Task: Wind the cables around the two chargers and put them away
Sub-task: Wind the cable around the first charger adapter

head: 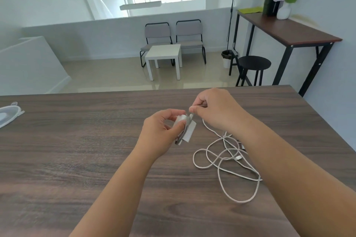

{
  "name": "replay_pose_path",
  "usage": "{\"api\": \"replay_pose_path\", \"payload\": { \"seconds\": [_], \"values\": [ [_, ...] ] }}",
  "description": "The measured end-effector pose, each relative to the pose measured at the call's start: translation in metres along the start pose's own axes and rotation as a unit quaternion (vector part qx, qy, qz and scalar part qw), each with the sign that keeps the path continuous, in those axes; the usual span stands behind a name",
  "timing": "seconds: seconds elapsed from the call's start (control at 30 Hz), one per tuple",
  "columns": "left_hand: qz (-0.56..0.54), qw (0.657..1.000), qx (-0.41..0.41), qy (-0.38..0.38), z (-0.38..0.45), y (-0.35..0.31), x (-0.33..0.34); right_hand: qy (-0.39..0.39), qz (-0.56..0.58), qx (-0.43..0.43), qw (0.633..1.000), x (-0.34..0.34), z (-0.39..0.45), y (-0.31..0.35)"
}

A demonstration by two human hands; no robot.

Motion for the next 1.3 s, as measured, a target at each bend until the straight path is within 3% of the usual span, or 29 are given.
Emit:
{"api": "replay_pose_path", "payload": {
  "seconds": [0.23, 0.43, 0.67, 0.9, 1.1, 1.3],
  "values": [
    [-0.07, 0.99, -0.026, -0.118, 0.003, 0.005, -0.017, -0.009, 0.037, -0.032, 0.999, 0.018, -0.025, 0.02],
    [-0.214, 0.963, -0.064, -0.152, 0.004, 0.013, -0.02, -0.06, 0.064, -0.077, 0.993, 0.029, -0.044, 0.025],
    [-0.377, 0.913, -0.081, -0.133, 0.001, 0.014, -0.014, -0.137, 0.095, -0.129, 0.978, 0.029, -0.061, 0.016],
    [-0.425, 0.894, -0.086, -0.11, -0.001, 0.013, -0.012, -0.156, 0.1, -0.169, 0.968, 0.029, -0.069, 0.014],
    [-0.445, 0.887, -0.086, -0.085, -0.003, 0.009, -0.008, -0.145, 0.129, -0.143, 0.97, 0.026, -0.062, 0.005],
    [-0.445, 0.892, -0.071, -0.036, -0.006, 0.0, -0.006, -0.055, 0.209, -0.082, 0.973, 0.027, -0.041, -0.017]
  ]
}}
Point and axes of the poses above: each hand's wrist, its own z-axis towards the middle knuckle, its own x-axis out of the palm, y = z × x, the point moved 10 cm from there along z, towards the middle knuckle, and after that the axes turned 4 degrees about y, right-handed, at the moved point
